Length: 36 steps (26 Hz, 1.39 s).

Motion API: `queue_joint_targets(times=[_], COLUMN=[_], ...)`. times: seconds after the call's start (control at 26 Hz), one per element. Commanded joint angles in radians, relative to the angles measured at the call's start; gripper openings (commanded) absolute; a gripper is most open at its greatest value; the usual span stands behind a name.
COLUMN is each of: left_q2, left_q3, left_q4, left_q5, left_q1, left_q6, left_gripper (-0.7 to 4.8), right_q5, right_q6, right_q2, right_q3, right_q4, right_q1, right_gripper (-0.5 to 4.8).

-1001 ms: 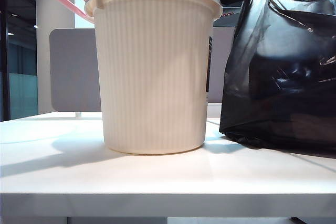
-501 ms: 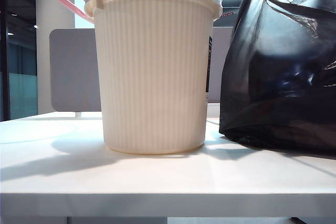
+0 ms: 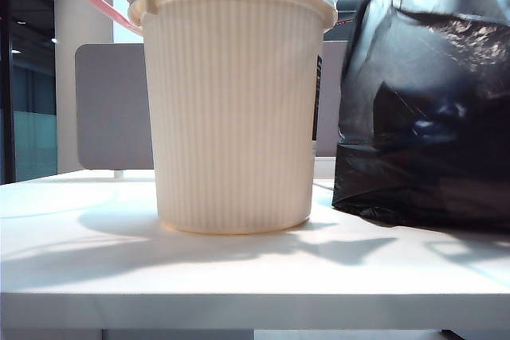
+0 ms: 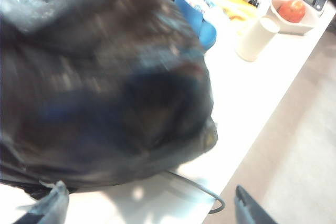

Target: Open the ring lid of the trash can, pull out the black garbage bag inside, and place it on the table.

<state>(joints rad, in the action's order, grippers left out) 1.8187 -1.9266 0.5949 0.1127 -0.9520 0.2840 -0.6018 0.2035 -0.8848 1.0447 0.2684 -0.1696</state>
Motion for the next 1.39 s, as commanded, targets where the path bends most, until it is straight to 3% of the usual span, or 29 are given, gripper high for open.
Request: queue_joint_targets(times=[0.04,0.65,1.04,1.39], left_q2=[-0.039,-0.161,-0.398,-0.638], left_q3=[-0.004,-0.004,-0.004,-0.003], left_q4=[0.036,0.096,0.085,0.123], left_q5=[-0.025,-0.121,-0.139,-0.139], left_q1=[-0.007,-0.003,0.014,0.014], left_q6=[-0.020,-0.121,-0.226,-0.255], left_gripper=[4.07,4.03,3.98,3.97], right_q5=[0.002,-0.003,-0.018,-0.029], right_q6=[-0.002,-0.002,0.002,0.014], right_q2=[0.039,0.117,0.217,0.311], right_q3=[0.003,0.003,0.003,0.003], right_q4=[0.017,0.052,0.084,0.109], right_q1=[0.000,0.003,0.003,0.003], right_gripper=[1.80,1.80,1.79,1.79])
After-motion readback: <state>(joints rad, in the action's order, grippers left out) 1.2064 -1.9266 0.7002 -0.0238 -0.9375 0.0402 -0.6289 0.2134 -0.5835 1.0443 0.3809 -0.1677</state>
